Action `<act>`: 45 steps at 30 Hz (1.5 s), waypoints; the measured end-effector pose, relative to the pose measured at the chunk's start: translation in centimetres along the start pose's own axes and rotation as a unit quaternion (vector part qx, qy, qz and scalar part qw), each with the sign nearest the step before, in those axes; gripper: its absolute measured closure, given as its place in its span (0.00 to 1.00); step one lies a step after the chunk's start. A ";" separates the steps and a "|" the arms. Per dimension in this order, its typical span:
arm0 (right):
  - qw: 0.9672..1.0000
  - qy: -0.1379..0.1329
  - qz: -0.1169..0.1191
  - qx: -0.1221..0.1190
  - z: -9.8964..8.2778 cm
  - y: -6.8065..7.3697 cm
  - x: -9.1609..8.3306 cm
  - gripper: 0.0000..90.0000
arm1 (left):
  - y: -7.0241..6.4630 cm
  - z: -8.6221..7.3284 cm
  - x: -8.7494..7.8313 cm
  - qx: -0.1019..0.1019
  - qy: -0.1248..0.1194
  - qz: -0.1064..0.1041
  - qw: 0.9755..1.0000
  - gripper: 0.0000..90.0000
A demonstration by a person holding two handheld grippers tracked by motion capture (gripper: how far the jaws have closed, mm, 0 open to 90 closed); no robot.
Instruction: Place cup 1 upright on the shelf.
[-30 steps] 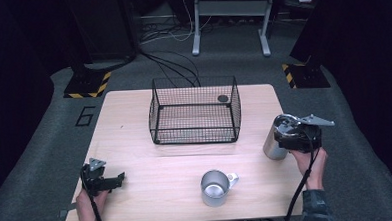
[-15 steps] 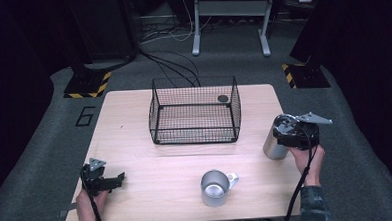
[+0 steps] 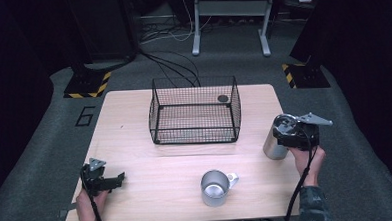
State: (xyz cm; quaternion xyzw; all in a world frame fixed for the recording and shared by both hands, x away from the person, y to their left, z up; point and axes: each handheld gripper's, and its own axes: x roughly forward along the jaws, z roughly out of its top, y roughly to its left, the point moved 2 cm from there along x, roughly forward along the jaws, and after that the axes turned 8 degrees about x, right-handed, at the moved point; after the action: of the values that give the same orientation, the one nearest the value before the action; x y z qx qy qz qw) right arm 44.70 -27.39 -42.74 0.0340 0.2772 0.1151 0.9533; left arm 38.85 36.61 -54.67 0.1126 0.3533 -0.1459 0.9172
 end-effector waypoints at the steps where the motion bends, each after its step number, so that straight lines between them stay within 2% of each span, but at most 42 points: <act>1: 1.000 0.000 0.000 -0.005 0.0 0.0 0.0 0.04 | 0.0 0.0 -0.1 0.000 0.005 -0.002 1.000 0.00; 10: 1.000 -0.001 0.012 -0.014 0.7 0.8 -0.6 0.04 | 0.0 0.0 -0.1 0.000 0.005 -0.002 1.000 0.00; 13: 1.000 -0.002 0.023 -0.010 0.8 1.1 -0.9 0.04 | 0.0 0.0 -0.1 0.000 0.005 -0.003 1.000 0.00; 18: 0.999 0.000 0.030 -0.020 1.1 2.0 -1.2 0.04 | 0.0 0.0 -0.1 0.000 0.005 -0.003 1.000 0.00; 19: 0.999 0.000 0.032 -0.028 1.1 2.1 -1.3 0.04 | 0.0 0.0 0.0 -0.001 0.003 -0.001 1.000 0.00; 25: 0.999 0.001 0.043 -0.031 1.1 3.0 -1.8 0.04 | 0.0 0.0 -0.1 0.000 0.005 -0.003 1.000 0.00; 45: 0.995 0.008 0.083 -0.054 1.4 6.0 -2.2 0.04 | 0.0 0.0 -0.1 0.000 0.005 -0.003 1.000 0.00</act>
State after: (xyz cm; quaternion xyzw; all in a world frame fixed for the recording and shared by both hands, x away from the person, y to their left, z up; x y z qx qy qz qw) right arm 42.44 -22.09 -39.65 0.0043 0.2747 0.2093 0.9385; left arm 38.78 36.64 -54.63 0.1121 0.3579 -0.1476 0.9152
